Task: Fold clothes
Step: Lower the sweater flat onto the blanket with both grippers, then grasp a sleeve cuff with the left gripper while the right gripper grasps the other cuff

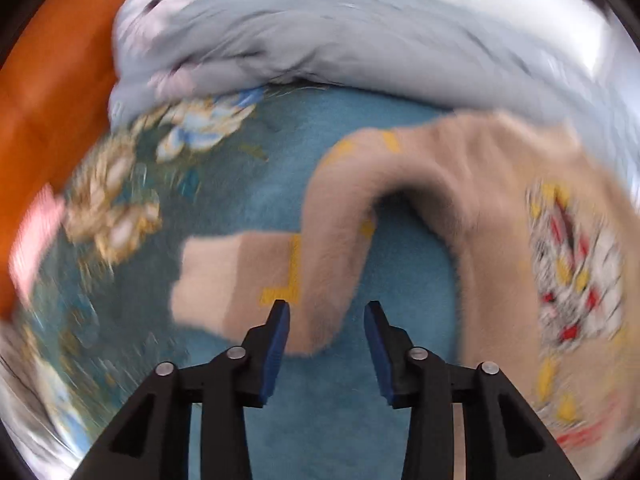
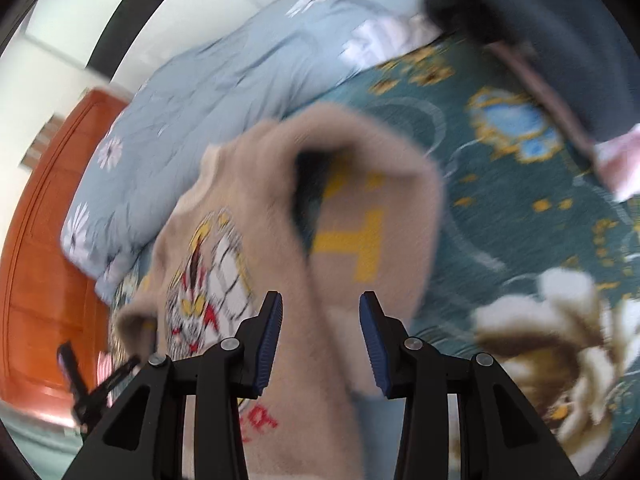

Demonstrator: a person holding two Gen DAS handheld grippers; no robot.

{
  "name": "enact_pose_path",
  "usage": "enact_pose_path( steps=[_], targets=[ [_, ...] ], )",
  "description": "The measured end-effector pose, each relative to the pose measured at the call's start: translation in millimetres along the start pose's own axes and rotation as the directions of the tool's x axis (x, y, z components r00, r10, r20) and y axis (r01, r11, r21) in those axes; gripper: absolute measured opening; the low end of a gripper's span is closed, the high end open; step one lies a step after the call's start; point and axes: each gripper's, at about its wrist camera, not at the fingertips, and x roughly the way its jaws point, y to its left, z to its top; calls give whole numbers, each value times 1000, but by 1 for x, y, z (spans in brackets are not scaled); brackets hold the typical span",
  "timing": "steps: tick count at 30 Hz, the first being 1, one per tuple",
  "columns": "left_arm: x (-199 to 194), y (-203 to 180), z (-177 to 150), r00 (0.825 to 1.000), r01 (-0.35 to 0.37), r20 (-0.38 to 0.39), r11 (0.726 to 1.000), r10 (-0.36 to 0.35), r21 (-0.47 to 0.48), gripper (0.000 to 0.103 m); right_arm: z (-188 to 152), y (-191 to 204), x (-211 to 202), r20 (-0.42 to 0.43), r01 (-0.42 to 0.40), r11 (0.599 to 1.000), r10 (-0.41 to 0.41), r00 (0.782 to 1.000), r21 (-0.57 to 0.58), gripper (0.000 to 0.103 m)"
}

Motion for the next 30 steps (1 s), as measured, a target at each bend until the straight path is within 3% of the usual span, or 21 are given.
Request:
enact_pose_path(
  steps=[2,3,5,8,10,12,16,18,20,23,25,28,29,30],
  targets=[
    [2,20,-1,1000,16,-23,985,-20,-174,51,9,-14,-5,25,51,998,-52,998,41,41],
    [7,32,-4,998,36,-45,960,-51,-279,53,13,-21,-5,23,67,996,-69,997,61,41],
    [17,53,-13,986,120,-50,876,-161,-467,54,19,-33,1,1,85,991,-86,996,100,41],
    [30,72,-24,958,212,-15,743,-287,-635,55,21,-35,13,-34,82,990,-79,996,112,41],
    [37,80,-29,947,227,-2,675,-321,-702,58,21,-31,23,-54,77,991,-71,996,107,41],
    [40,87,-32,948,222,13,631,-319,-743,59,17,-28,32,-69,76,989,-68,995,123,41],
    [43,92,-33,950,223,42,573,-311,-789,59,10,-19,38,-67,97,985,-88,994,143,41],
    [41,89,-32,949,247,73,576,-308,-779,59,8,-14,38,-65,107,984,-99,993,145,37],
    [43,88,-30,944,270,91,584,-316,-766,59,12,-8,34,-65,114,986,-107,992,124,7],
    [56,101,-25,925,314,121,545,-361,-777,60,18,4,27,-61,132,988,-127,990,75,7],
    [59,104,-24,915,331,130,525,-382,-784,60,27,26,12,-9,191,980,-191,982,-50,7],
    [61,107,-22,905,344,134,509,-404,-789,61,38,56,-18,139,323,926,-300,944,-196,7],
    [62,108,-21,903,347,137,502,-407,-792,61,41,66,-28,205,390,891,-348,915,-233,7],
    [63,109,-21,901,351,144,491,-410,-797,61,41,77,-36,280,473,836,-401,872,-277,7]
  ],
)
